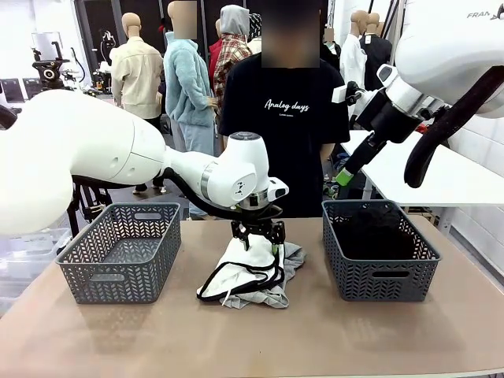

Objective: Sort the tops and bottoms.
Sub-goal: Lift clothes from the center of the table with your left hand.

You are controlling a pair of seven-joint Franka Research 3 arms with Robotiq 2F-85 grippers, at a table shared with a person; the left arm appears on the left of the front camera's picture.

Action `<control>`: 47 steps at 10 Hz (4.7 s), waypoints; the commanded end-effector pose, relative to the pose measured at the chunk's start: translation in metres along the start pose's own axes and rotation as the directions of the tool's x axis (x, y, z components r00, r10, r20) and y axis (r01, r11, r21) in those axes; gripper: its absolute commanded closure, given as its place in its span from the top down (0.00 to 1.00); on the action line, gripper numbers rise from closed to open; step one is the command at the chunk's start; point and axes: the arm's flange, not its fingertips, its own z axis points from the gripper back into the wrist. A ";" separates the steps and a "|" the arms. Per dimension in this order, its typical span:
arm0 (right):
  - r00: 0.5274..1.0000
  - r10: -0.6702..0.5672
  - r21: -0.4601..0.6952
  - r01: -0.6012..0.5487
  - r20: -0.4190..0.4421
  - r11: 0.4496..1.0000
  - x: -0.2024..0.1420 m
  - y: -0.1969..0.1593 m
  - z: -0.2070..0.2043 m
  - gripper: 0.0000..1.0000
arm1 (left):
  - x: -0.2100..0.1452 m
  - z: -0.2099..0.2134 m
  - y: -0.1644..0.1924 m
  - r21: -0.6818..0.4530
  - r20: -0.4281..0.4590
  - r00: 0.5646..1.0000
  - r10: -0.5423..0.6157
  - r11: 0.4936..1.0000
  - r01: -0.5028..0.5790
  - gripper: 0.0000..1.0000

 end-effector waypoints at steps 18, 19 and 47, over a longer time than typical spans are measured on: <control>1.000 0.009 -0.006 -0.009 -0.003 1.000 0.001 -0.001 0.000 1.00 | -0.016 0.135 -0.007 0.232 0.176 0.984 -0.027 0.973 -0.015 0.00; 1.000 0.009 -0.006 -0.009 -0.003 1.000 0.001 -0.001 0.000 1.00 | -0.021 0.150 -0.011 0.213 0.208 0.978 -0.030 0.977 -0.015 0.00; 1.000 0.009 -0.006 -0.009 -0.003 1.000 0.001 -0.001 0.000 1.00 | -0.037 0.247 -0.013 0.229 0.202 0.976 -0.082 0.973 0.034 0.52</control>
